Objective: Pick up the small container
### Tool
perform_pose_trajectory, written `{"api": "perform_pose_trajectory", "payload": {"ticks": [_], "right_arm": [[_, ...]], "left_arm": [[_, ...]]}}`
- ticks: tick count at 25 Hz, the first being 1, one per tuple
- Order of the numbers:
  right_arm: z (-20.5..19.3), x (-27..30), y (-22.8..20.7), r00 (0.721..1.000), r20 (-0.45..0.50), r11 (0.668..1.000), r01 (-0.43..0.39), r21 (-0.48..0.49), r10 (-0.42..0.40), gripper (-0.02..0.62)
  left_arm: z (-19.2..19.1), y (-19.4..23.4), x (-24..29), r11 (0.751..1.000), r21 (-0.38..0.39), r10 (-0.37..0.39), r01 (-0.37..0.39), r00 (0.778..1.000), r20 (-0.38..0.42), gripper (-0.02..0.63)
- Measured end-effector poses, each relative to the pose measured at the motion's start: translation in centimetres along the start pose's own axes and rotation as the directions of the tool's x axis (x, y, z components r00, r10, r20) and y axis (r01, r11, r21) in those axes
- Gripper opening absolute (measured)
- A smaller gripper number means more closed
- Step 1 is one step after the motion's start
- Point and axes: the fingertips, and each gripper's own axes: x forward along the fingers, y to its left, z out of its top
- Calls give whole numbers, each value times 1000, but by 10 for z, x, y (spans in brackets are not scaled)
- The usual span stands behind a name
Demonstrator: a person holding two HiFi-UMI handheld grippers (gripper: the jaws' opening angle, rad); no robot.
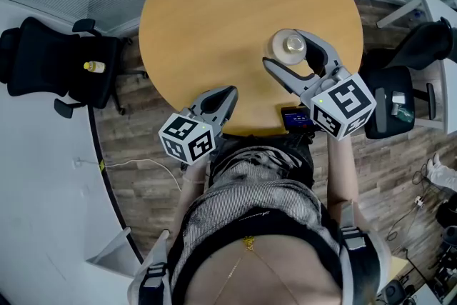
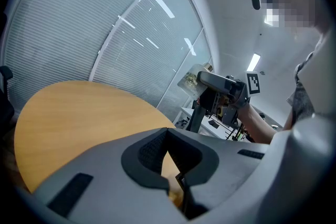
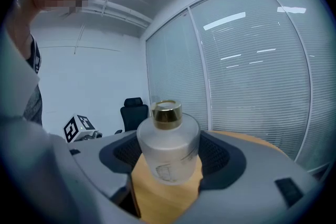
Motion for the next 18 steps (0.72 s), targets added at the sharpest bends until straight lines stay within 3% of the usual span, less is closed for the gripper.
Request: {"api": "perform_pose_trajectory", "payload": {"ticks": [18], "right_arm": [[13,-4,2,999,27,1000,-17,-4,17,337]], "left_arm": [[0,2,3,1000,-2,-2,2,1000,-5,5]]}}
